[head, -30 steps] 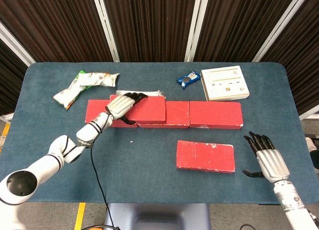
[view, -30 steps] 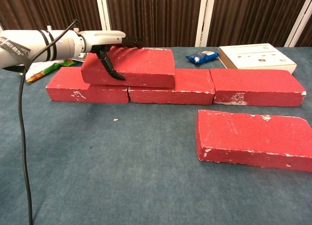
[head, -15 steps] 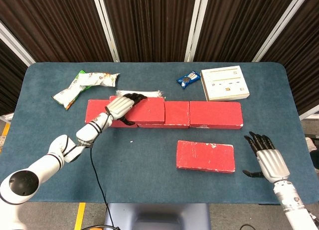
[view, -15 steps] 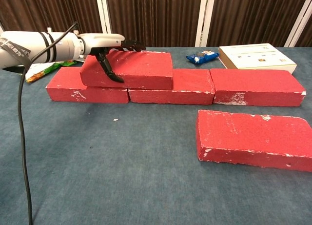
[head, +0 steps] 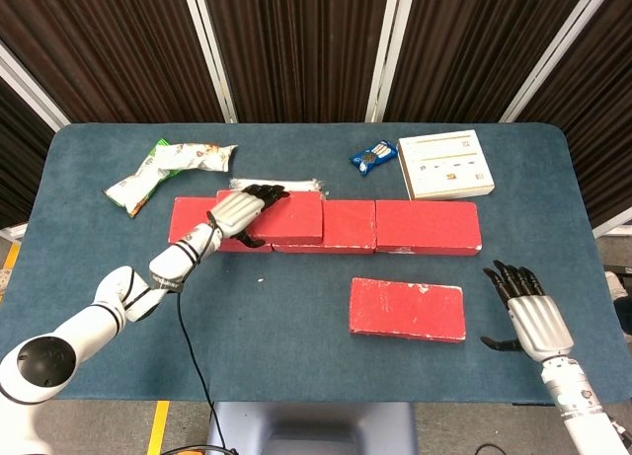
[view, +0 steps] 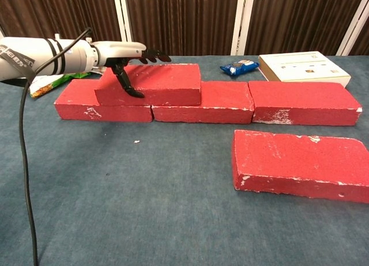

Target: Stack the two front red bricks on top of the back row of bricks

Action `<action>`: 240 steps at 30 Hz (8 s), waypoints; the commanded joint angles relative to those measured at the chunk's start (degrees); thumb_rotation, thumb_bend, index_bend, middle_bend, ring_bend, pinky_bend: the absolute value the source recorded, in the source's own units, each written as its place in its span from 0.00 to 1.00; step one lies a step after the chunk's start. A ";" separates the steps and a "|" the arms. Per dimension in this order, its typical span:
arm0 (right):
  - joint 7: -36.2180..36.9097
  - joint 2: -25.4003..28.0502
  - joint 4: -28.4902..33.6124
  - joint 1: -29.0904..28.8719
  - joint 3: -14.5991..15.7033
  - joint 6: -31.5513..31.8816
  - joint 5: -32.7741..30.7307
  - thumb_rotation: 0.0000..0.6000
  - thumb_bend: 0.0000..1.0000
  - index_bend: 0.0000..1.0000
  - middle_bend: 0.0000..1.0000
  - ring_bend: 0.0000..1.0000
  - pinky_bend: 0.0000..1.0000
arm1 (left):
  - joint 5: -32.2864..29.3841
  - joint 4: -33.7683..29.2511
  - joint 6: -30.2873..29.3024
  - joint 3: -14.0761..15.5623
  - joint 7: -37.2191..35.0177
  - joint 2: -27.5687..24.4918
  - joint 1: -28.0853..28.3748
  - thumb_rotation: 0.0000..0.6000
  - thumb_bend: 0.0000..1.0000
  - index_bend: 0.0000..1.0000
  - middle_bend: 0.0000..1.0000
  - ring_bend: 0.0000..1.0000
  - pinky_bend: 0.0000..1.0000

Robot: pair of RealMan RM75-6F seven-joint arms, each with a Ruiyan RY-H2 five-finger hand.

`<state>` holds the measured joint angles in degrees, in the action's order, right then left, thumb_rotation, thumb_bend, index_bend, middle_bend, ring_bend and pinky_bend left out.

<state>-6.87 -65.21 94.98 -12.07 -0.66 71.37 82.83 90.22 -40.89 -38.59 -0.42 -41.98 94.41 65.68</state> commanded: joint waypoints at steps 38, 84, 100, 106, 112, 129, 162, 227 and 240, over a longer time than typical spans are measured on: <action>-6.46 -13.58 0.64 -11.40 -2.76 -15.41 -4.03 1.00 0.10 0.00 0.00 0.00 0.00 | -5.78 -23.95 -36.56 8.49 33.46 -13.15 -38.88 1.00 0.26 0.00 0.00 0.00 0.05; -17.18 -16.24 -0.04 -21.19 -7.52 -13.92 -15.92 1.00 0.13 0.55 0.49 0.40 0.52 | 0.76 -20.11 -41.29 3.71 28.97 -12.71 -45.46 1.00 0.27 0.00 0.00 0.00 0.05; -9.33 -13.00 -20.34 -38.69 -18.23 -29.77 -15.03 1.00 0.14 0.56 0.50 0.40 0.52 | -2.90 -18.66 -38.48 0.75 37.12 -10.55 -46.10 1.00 0.27 0.00 0.00 0.00 0.05; -1.23 -16.13 -30.86 -40.82 -15.86 -33.66 -11.57 1.00 0.15 0.56 0.50 0.40 0.52 | -3.16 -17.95 -37.85 0.34 38.05 -9.86 -46.06 1.00 0.27 0.00 0.00 0.00 0.05; 7.88 -18.71 -36.45 -41.67 -13.55 -34.77 -7.30 1.00 0.15 0.56 0.50 0.40 0.52 | -3.66 -17.58 -36.98 -0.08 38.40 -9.60 -46.02 1.00 0.27 0.00 0.00 0.00 0.05; 19.54 -22.71 -42.61 -43.22 -10.08 -35.87 -3.55 1.00 0.15 0.51 0.50 0.40 0.52 | -3.49 -17.46 -36.13 -0.32 37.51 -9.85 -46.03 1.00 0.27 0.00 0.00 0.00 0.05; 9.50 -23.31 -38.55 -46.05 -11.30 -40.85 -13.61 1.00 0.15 0.08 0.29 0.18 0.46 | -4.06 -17.47 -35.60 -1.41 35.26 -11.13 -46.00 1.00 0.27 0.00 0.00 0.00 0.05; 15.44 -7.91 -27.08 -37.54 -11.90 -35.12 -16.56 1.00 0.04 0.14 0.00 0.00 0.15 | -3.10 -19.31 -36.68 -1.19 35.96 -11.92 -46.36 1.00 0.27 0.00 0.00 0.00 0.05; 22.22 -15.86 -45.41 -35.11 -9.15 -40.23 -15.61 1.00 0.20 0.52 0.00 0.00 0.15 | -2.81 -20.37 -36.85 -0.94 36.83 -12.03 -46.51 1.00 0.27 0.00 0.00 0.00 0.05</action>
<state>13.68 -78.96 52.07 -47.16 -10.34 32.57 66.34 87.40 -61.25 -75.43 -1.36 -5.15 82.39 19.18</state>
